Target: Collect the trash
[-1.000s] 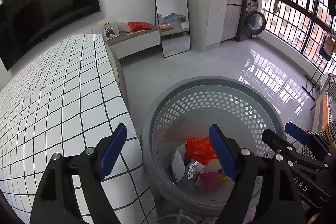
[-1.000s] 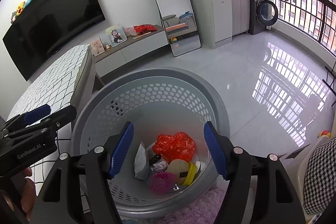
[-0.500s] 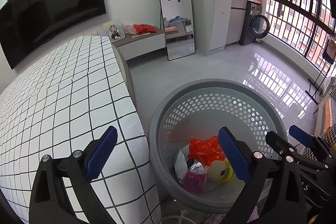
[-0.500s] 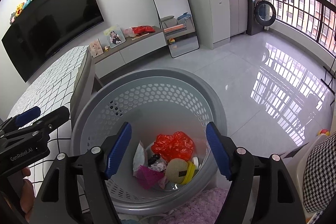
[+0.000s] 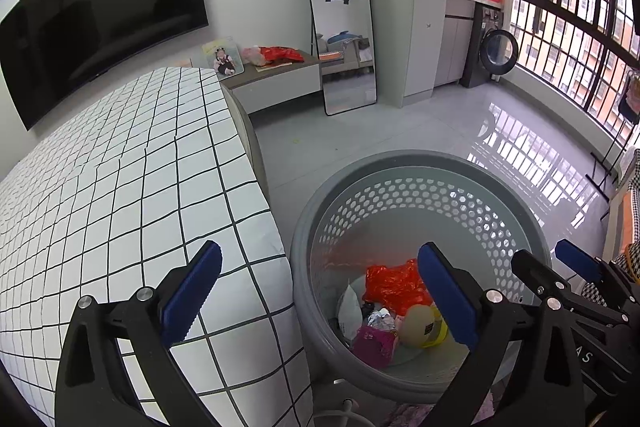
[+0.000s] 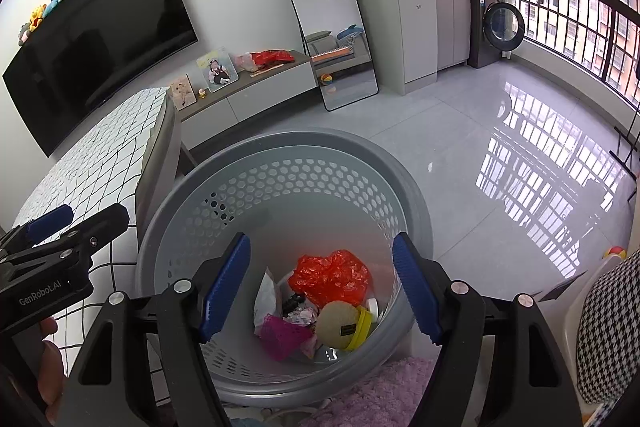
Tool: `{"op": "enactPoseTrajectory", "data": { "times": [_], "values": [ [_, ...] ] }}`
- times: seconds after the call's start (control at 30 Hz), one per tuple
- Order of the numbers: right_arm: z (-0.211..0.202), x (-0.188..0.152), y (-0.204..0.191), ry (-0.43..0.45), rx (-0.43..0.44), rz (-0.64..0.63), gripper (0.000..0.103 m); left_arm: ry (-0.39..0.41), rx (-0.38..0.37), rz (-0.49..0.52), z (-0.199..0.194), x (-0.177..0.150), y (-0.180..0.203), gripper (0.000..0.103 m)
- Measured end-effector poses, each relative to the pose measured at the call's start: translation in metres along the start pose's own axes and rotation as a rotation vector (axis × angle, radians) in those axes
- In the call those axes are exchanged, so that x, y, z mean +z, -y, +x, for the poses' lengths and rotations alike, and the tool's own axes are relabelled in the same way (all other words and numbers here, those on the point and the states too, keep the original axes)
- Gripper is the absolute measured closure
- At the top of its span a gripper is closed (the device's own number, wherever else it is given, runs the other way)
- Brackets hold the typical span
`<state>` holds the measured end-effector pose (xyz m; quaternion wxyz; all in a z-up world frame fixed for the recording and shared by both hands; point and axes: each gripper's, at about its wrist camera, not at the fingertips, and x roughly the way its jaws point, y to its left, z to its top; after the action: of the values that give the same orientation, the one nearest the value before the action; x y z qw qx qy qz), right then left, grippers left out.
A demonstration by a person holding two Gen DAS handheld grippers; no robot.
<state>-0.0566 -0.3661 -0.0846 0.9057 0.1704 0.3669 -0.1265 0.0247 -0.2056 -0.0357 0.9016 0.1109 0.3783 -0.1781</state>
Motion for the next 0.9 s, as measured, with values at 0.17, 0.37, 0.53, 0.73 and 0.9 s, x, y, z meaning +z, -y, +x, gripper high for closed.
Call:
{"op": "enactPoseTrajectory", "data": {
  "times": [0.17, 0.37, 0.53, 0.73, 0.9],
  "values": [
    [0.0001, -0.0002, -0.0002, 0.0, 0.001, 0.0, 0.032, -0.003, 0.001, -0.001, 0.0, -0.0002, -0.0005, 0.006],
    [-0.0006, -0.0009, -0.0006, -0.001, 0.005, 0.002, 0.032, -0.002, 0.003, 0.004, -0.0011, -0.0003, -0.0002, 0.006],
    [-0.0005, -0.0008, -0.0003, -0.001, 0.005, 0.003, 0.032, -0.007, 0.002, 0.004, -0.0005, -0.0011, -0.0004, 0.006],
    [-0.0004, -0.0016, -0.0023, -0.003, 0.006, 0.006, 0.032, -0.009, 0.017, 0.007, 0.0005, -0.0001, 0.0002, 0.006],
    [-0.0002, -0.0014, -0.0017, -0.004, 0.006, 0.006, 0.032, -0.013, 0.023, 0.003, 0.0021, 0.0002, -0.0002, 0.006]
  ]
}}
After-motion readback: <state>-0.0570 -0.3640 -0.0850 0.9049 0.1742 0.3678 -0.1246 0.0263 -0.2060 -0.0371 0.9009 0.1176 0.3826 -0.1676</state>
